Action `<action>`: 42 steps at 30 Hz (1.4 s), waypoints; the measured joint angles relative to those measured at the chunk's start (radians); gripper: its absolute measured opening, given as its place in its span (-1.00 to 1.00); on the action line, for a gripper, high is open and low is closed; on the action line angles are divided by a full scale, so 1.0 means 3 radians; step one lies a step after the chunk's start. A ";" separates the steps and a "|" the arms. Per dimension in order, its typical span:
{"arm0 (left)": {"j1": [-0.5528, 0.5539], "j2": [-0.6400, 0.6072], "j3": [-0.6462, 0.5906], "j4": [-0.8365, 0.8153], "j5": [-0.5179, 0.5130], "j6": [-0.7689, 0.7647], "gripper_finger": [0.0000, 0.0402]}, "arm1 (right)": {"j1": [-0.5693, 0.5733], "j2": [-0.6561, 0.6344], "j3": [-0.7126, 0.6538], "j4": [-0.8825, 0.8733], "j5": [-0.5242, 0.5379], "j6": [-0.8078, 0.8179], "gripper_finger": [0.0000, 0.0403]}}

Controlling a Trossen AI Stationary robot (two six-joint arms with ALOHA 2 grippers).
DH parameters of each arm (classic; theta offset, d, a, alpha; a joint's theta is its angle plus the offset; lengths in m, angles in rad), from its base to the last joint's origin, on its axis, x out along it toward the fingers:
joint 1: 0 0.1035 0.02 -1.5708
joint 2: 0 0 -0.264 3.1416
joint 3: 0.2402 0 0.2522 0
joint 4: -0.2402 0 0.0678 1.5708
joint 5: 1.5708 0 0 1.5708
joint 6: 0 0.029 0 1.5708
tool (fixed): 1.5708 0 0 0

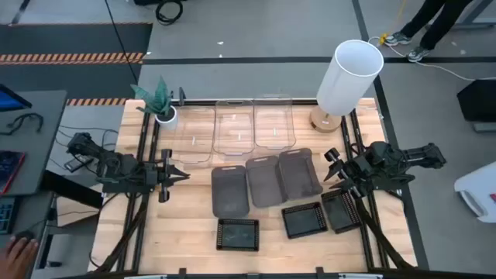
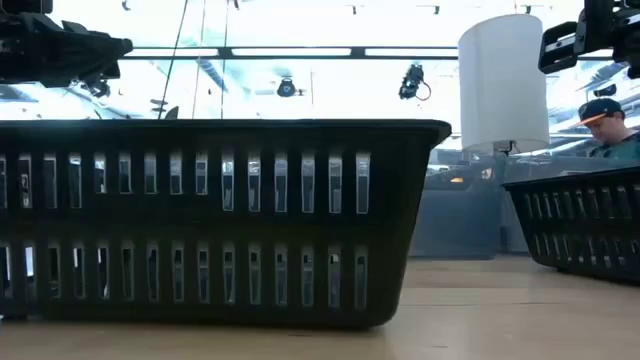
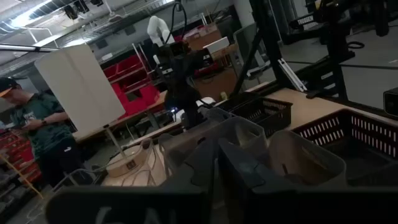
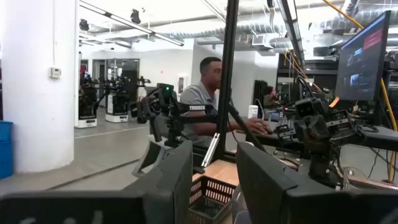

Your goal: Stack baskets by color

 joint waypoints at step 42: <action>-0.0001 0.0001 0.0000 0.0000 -0.0001 0.0000 -0.84 | 0.0001 0.0001 0.0000 0.0000 0.0000 0.0000 -0.35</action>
